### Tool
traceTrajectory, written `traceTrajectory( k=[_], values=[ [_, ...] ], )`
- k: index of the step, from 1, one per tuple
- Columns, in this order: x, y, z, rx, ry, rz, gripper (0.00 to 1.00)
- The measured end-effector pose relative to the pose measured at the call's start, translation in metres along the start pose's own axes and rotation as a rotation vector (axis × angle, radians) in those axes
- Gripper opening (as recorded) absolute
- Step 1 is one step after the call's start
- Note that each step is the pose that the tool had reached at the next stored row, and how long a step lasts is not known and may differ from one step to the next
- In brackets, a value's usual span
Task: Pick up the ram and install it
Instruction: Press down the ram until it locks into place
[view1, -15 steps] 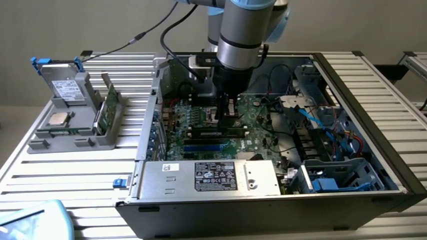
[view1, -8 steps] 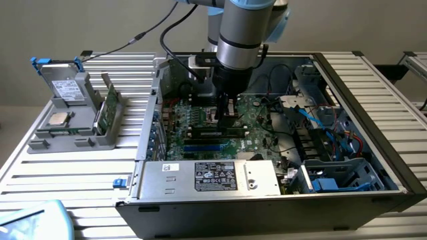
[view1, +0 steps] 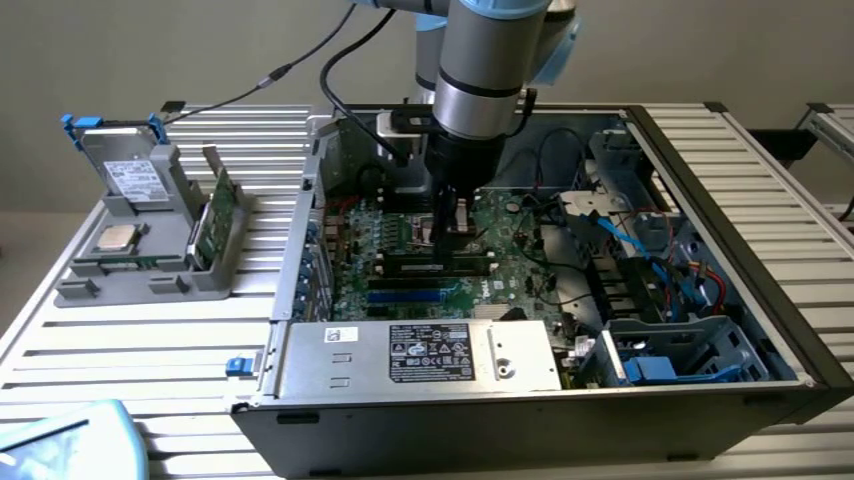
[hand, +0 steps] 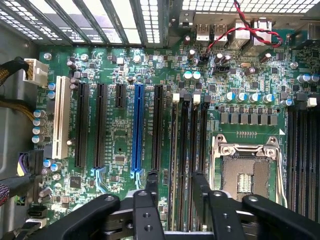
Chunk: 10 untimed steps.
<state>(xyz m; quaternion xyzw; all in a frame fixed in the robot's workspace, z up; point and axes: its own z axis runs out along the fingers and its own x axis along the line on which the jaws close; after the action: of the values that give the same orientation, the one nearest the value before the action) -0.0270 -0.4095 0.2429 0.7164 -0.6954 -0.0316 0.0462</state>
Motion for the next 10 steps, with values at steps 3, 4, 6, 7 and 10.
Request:
traceTrajectory(
  k=[3, 4, 6, 7, 10],
  values=[
    [0.0, 0.0, 0.0, 0.0, 0.0, 0.0, 0.25],
    [0.0, 0.0, 0.0, 0.0, 0.0, 0.0, 0.25],
    [0.0, 0.0, 0.0, 0.0, 0.0, 0.0, 0.13],
    [0.0, 0.0, 0.0, 0.0, 0.0, 0.0, 0.13],
    [0.001, -0.0122, -0.0013, 0.0001, -0.0014, -0.002, 0.11]
  ],
)
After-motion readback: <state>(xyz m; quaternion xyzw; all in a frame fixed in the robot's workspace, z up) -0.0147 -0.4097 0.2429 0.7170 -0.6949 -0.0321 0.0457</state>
